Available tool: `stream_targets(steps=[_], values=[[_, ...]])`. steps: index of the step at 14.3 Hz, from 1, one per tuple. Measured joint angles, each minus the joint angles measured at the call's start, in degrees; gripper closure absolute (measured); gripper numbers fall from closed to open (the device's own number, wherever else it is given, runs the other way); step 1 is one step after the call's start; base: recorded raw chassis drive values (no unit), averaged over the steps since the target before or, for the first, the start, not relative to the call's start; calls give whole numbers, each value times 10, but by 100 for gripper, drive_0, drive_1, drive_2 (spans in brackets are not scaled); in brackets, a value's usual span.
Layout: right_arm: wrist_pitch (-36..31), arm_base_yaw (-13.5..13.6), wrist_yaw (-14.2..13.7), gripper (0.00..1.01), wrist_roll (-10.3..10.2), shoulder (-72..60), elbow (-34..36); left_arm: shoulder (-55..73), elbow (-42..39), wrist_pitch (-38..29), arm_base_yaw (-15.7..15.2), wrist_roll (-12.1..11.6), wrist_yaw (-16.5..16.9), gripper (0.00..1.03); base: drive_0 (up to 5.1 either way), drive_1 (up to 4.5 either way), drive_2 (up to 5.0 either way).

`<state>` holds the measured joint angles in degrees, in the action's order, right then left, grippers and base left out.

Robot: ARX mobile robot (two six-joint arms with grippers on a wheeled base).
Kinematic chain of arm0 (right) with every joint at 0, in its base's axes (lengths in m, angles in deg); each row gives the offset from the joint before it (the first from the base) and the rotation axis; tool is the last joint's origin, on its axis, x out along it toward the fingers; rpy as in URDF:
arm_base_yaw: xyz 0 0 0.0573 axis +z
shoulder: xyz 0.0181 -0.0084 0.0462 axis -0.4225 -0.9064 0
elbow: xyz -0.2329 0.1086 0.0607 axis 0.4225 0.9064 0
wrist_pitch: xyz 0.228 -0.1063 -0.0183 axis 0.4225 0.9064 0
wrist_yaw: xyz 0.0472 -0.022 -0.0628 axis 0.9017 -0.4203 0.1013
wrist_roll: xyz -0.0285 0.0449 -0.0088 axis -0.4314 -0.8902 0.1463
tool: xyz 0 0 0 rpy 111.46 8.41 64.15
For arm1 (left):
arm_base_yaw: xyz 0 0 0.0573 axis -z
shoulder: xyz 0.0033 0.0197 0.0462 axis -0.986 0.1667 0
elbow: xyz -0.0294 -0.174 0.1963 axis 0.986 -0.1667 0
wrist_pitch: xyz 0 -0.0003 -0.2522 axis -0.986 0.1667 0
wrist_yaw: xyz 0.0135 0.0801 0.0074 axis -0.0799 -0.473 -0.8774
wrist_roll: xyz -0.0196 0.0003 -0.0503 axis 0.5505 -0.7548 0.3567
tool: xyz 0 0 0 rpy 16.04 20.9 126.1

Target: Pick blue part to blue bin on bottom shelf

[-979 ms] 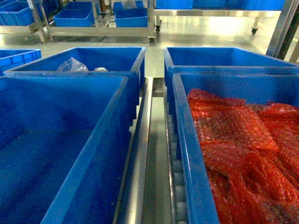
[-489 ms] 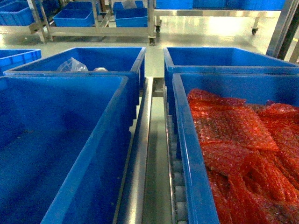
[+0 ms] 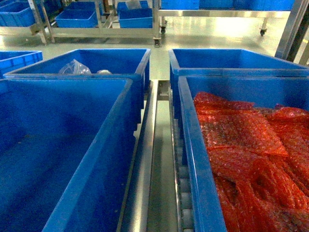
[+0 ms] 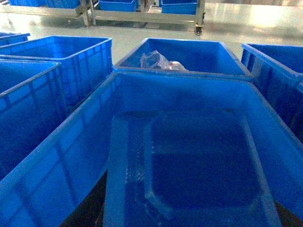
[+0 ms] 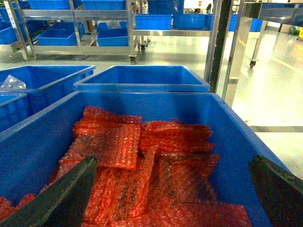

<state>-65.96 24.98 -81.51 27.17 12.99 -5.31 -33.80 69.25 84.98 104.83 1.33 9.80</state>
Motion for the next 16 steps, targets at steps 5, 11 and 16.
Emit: stream_targets(steps=[5,11,16], values=[[0,0,0,3,0,0,0,0,0,0,0,0,0,60,0,0,0],[0,0,0,3,0,0,0,52,28,30,74,82,-172,60,0,0,0],[0,0,0,3,0,0,0,302,68,-197,-61,76,71,60,0,0,0]])
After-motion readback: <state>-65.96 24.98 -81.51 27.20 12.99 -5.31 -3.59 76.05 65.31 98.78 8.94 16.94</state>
